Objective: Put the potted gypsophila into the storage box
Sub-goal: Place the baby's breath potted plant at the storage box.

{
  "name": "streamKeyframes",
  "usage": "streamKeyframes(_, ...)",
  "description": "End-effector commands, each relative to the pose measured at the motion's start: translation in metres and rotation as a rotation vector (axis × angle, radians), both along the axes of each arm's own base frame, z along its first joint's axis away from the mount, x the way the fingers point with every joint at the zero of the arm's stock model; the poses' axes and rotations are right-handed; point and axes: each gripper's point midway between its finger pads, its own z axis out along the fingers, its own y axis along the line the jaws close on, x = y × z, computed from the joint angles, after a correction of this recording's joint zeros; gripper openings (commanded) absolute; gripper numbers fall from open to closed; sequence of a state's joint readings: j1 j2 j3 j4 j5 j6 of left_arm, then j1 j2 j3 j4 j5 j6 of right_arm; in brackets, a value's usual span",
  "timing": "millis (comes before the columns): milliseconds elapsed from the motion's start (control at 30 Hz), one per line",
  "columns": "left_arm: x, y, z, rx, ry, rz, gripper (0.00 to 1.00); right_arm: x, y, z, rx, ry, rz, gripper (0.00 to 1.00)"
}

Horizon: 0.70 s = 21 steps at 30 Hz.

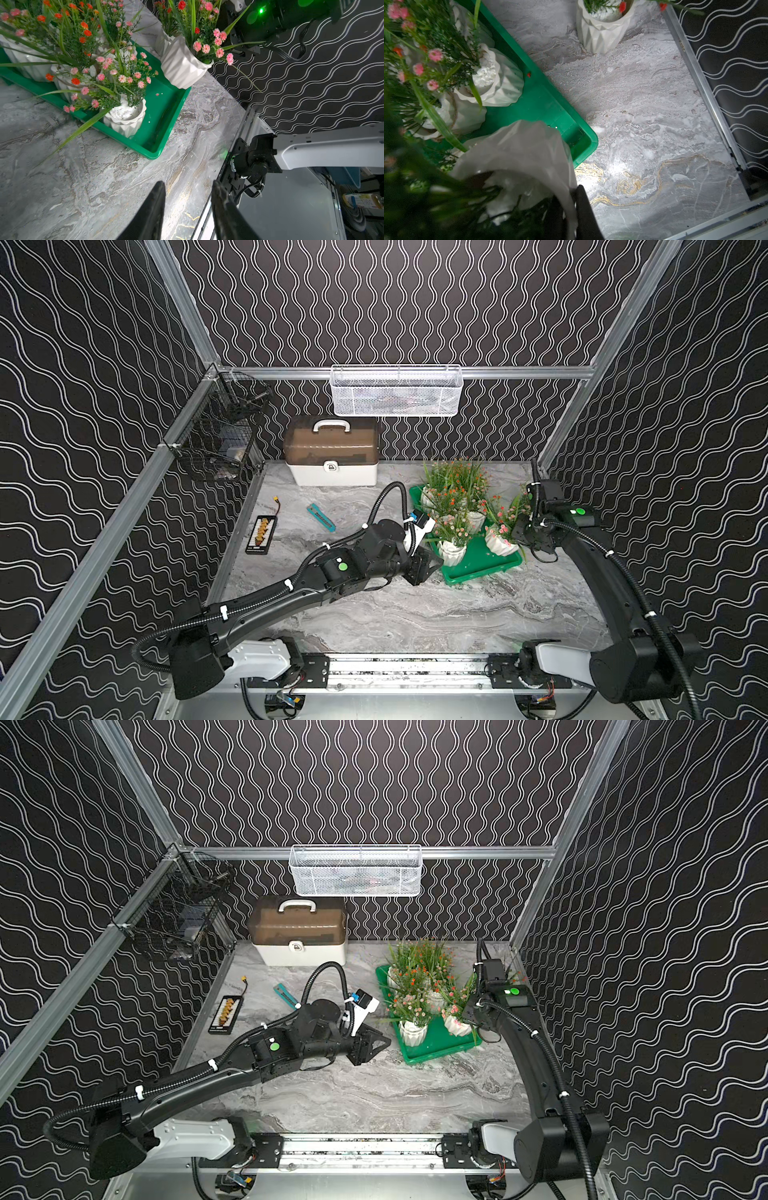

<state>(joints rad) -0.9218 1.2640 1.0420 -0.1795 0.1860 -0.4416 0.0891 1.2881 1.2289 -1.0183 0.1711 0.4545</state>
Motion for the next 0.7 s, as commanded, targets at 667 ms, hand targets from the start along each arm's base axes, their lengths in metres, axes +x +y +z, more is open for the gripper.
streamKeyframes(667, 0.019, -0.015, -0.017, 0.054, -0.035, 0.007, 0.42, 0.045, 0.009, -0.044, 0.065, 0.044, 0.013, 0.01)
